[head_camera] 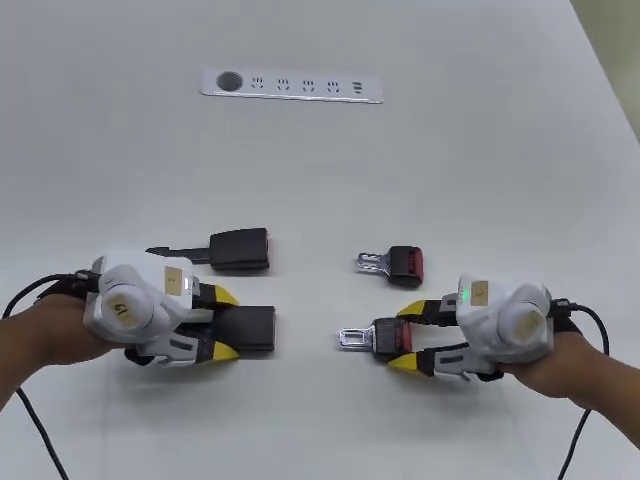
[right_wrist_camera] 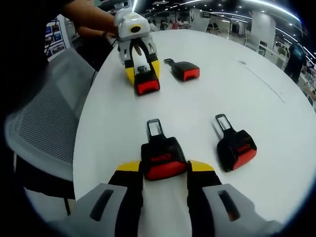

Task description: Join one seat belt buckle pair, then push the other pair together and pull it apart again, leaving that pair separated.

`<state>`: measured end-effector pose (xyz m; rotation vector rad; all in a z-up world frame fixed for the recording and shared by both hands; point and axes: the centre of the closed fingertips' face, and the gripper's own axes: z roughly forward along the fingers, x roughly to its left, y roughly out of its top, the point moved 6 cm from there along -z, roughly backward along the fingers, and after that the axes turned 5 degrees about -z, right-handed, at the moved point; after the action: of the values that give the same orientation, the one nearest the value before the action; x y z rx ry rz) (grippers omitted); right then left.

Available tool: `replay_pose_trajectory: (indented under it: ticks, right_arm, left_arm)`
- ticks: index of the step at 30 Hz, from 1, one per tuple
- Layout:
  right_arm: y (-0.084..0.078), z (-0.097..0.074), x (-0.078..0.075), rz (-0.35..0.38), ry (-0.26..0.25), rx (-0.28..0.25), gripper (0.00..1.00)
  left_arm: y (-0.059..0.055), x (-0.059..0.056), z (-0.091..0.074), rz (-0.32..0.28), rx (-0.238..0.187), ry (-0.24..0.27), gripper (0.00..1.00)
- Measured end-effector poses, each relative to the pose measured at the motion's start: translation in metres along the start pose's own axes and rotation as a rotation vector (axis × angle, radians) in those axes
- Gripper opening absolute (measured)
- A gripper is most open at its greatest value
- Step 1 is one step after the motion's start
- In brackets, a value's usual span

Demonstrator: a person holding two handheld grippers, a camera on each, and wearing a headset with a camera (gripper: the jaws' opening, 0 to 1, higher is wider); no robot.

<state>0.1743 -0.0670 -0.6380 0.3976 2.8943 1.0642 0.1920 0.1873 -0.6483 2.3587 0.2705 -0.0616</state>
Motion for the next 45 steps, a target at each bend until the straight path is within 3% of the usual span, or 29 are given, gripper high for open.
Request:
replay_pose_trajectory:
  ticks: [1,3,5,11,15,16,17,18,19,22,23,28,34,35,36,40,45]
  right_arm:
    - [0.002,0.002,-0.001,0.001,-0.005,0.001,0.33]
    - [0.01,0.008,0.001,-0.008,-0.007,0.005,0.33]
    - [0.012,0.012,0.004,-0.006,0.002,0.003,0.33]
    - [0.032,0.036,0.002,-0.015,0.01,-0.025,0.32]
    - [0.049,0.05,0.004,0.028,0.031,-0.079,0.32]
    - [0.053,0.058,0.006,0.004,0.033,-0.079,0.32]
    - [0.055,0.059,0.007,0.002,0.037,-0.085,0.32]
    - [0.058,0.061,0.005,-0.057,0.04,-0.07,0.32]
    - [0.061,0.064,0.009,0.02,0.056,-0.104,0.32]
    - [0.061,0.067,0.008,-0.097,0.049,-0.064,0.32]
    - [0.062,0.067,0.007,-0.026,0.06,-0.083,0.32]
    - [0.06,0.07,0.002,-0.02,0.112,-0.089,0.32]
    - [0.07,0.078,0.004,-0.033,0.113,-0.123,0.31]
    - [0.07,0.08,0.004,-0.038,0.123,-0.104,0.31]
    - [0.07,0.08,0.006,-0.031,0.129,-0.111,0.31]
    - [0.07,0.08,0.009,-0.037,0.101,-0.096,0.31]
    - [0.068,0.081,0.011,-0.011,0.062,-0.133,0.31]
  left_arm:
    - [0.0,0.001,0.0,-0.014,0.002,-0.001,0.34]
    - [0.0,0.001,0.0,0.039,0.014,-0.003,0.34]
    - [0.0,0.001,0.0,0.014,0.014,0.002,0.33]
    - [0.002,-0.001,0.0,0.029,0.04,0.0,0.33]
    - [0.002,0.0,-0.001,0.006,0.04,-0.005,0.33]
    - [0.003,-0.001,0.0,0.048,0.054,-0.004,0.33]
    - [0.004,-0.002,0.0,0.035,0.053,-0.004,0.33]
    - [0.003,-0.001,-0.001,0.026,0.053,-0.002,0.33]
    - [0.004,0.0,0.0,0.004,0.051,-0.002,0.33]
    - [0.004,-0.001,0.0,0.048,0.072,0.002,0.33]
    - [0.004,-0.001,-0.001,0.042,0.078,0.007,0.33]
    - [0.005,-0.001,0.0,0.038,0.077,0.012,0.33]
    - [0.008,-0.002,0.004,0.074,0.103,-0.016,0.32]
    - [0.007,0.0,0.006,0.066,0.106,-0.017,0.32]
    - [0.004,0.003,0.007,0.065,0.089,-0.03,0.32]
    - [0.005,0.003,0.009,0.062,0.092,-0.027,0.32]
    - [0.004,0.0,0.01,0.006,0.064,0.001,0.33]
